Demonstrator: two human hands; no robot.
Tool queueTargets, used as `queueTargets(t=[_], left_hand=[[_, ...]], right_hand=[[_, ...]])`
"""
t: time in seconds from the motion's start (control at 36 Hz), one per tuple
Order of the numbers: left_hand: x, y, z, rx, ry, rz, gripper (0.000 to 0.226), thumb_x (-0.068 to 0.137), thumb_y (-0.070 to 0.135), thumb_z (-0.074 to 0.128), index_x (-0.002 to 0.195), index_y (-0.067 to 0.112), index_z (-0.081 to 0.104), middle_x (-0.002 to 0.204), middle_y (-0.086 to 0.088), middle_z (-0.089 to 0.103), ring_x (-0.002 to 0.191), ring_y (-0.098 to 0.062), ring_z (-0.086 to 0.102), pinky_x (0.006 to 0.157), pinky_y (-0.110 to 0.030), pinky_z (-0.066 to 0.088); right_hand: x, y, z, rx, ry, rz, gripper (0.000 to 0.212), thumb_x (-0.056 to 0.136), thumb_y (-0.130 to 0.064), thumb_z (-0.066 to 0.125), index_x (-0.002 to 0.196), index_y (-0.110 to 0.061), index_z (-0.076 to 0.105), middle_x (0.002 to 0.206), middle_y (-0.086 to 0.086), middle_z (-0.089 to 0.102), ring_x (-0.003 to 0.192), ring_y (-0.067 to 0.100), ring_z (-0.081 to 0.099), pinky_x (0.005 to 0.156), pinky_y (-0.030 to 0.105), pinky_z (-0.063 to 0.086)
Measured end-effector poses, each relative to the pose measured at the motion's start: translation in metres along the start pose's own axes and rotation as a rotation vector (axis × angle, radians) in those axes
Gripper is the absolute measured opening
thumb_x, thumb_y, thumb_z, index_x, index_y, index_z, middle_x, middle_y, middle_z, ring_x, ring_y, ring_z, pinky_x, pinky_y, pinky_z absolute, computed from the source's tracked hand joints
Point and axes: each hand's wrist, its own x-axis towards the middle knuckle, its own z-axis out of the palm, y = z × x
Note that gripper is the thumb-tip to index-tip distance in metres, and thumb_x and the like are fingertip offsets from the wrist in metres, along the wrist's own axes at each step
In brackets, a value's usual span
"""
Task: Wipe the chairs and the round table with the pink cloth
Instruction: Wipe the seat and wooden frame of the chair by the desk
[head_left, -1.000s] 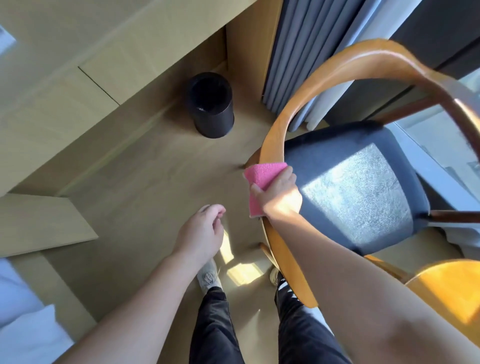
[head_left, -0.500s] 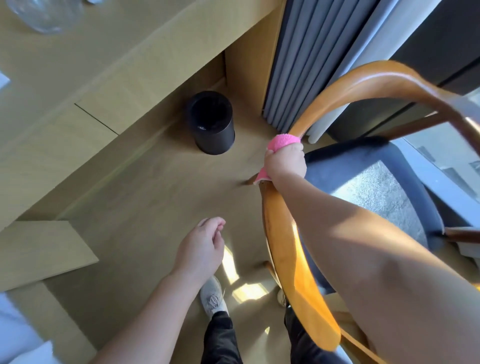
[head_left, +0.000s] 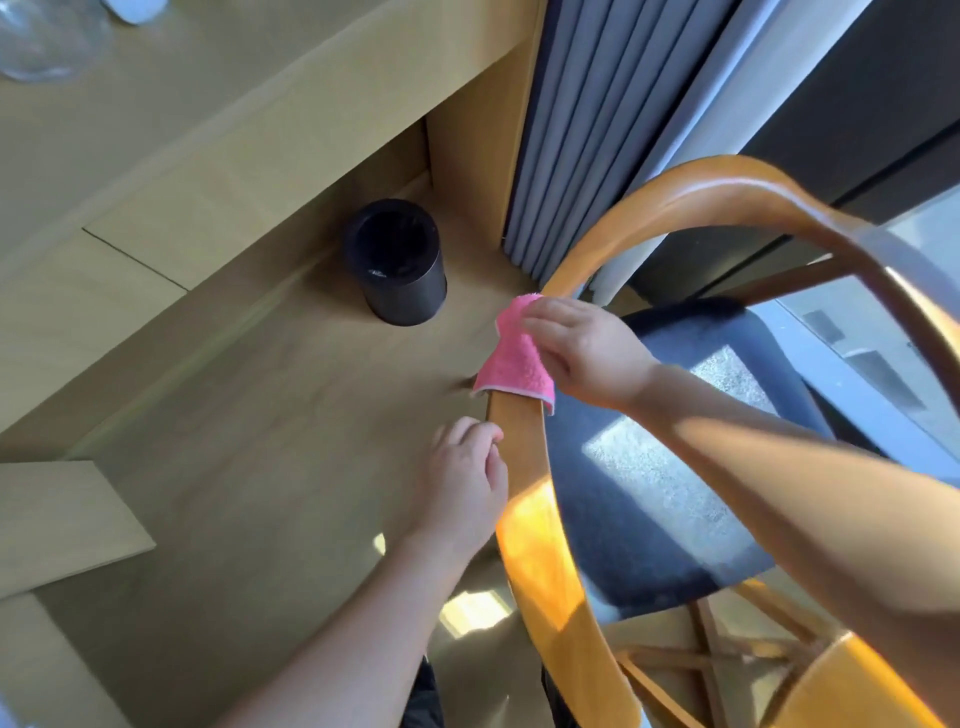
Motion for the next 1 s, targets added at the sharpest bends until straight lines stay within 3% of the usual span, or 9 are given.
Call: queueTargets(t=[0.14, 0.28, 0.5, 0.61, 0.81, 0.92, 1.0], left_hand=[[0.013, 0.018, 0.034, 0.086, 0.079, 0.014, 0.022, 0.078, 0.021, 0.044, 0.078, 0.016, 0.065, 0.078, -0.003, 0.063, 0.072, -0.031, 0.053, 0.065, -0.037, 0.035], [0.017, 0.01, 0.052, 0.116, 0.221, 0.041, 0.018, 0.08, 0.017, 0.047, 0.078, 0.013, 0.064, 0.075, -0.006, 0.061, 0.067, -0.031, 0.048, 0.062, -0.041, 0.038], [0.016, 0.01, 0.055, 0.165, 0.203, 0.039, 0.017, 0.08, 0.019, 0.045, 0.077, 0.016, 0.061, 0.075, -0.003, 0.059, 0.067, -0.027, 0.044, 0.062, -0.038, 0.035], [0.016, 0.011, 0.055, 0.173, 0.209, 0.038, 0.016, 0.079, 0.019, 0.045, 0.077, 0.017, 0.061, 0.075, -0.001, 0.059, 0.067, -0.025, 0.044, 0.061, -0.036, 0.037], [0.016, 0.012, 0.054, 0.203, 0.188, 0.041, 0.017, 0.08, 0.02, 0.044, 0.078, 0.018, 0.062, 0.075, 0.001, 0.059, 0.066, -0.024, 0.046, 0.059, -0.035, 0.037], [0.015, 0.012, 0.053, 0.2, 0.179, 0.029, 0.017, 0.08, 0.019, 0.045, 0.079, 0.018, 0.061, 0.076, 0.001, 0.059, 0.067, -0.024, 0.045, 0.059, -0.034, 0.038], [0.016, 0.012, 0.052, 0.205, 0.158, 0.03, 0.017, 0.08, 0.019, 0.045, 0.079, 0.017, 0.062, 0.075, 0.0, 0.059, 0.066, -0.024, 0.046, 0.058, -0.035, 0.039]], right_hand=[[0.021, 0.008, 0.017, -0.033, -0.234, -0.202, 0.02, 0.091, -0.008, 0.06, 0.102, 0.007, 0.068, 0.097, 0.021, 0.069, 0.091, 0.041, 0.064, 0.08, 0.05, 0.051], [0.027, 0.016, 0.04, -0.013, -0.255, -0.217, 0.038, 0.099, -0.025, 0.051, 0.073, -0.001, 0.065, 0.07, 0.014, 0.063, 0.07, 0.035, 0.06, 0.069, 0.043, 0.046], [0.036, 0.039, 0.038, -0.132, -0.341, -0.236, 0.051, 0.098, -0.034, 0.03, 0.072, -0.007, 0.064, 0.072, 0.009, 0.064, 0.073, 0.034, 0.059, 0.071, 0.04, 0.043], [0.048, 0.064, 0.022, -0.283, -0.299, -0.178, 0.054, 0.098, -0.035, 0.028, 0.072, -0.009, 0.066, 0.073, 0.008, 0.067, 0.074, 0.033, 0.061, 0.074, 0.039, 0.043], [0.051, 0.09, 0.007, -0.417, -0.168, -0.164, 0.041, 0.095, -0.028, 0.047, 0.064, -0.007, 0.064, 0.062, 0.009, 0.062, 0.06, 0.032, 0.059, 0.063, 0.037, 0.048], [0.053, 0.118, -0.011, -0.558, -0.113, -0.113, 0.045, 0.098, -0.037, 0.042, 0.064, -0.014, 0.06, 0.058, 0.004, 0.056, 0.057, 0.029, 0.055, 0.059, 0.031, 0.033], [0.054, 0.138, -0.028, -0.581, -0.071, 0.002, 0.051, 0.1, -0.04, 0.033, 0.063, -0.014, 0.057, 0.057, 0.002, 0.05, 0.054, 0.027, 0.048, 0.06, 0.031, 0.033]])
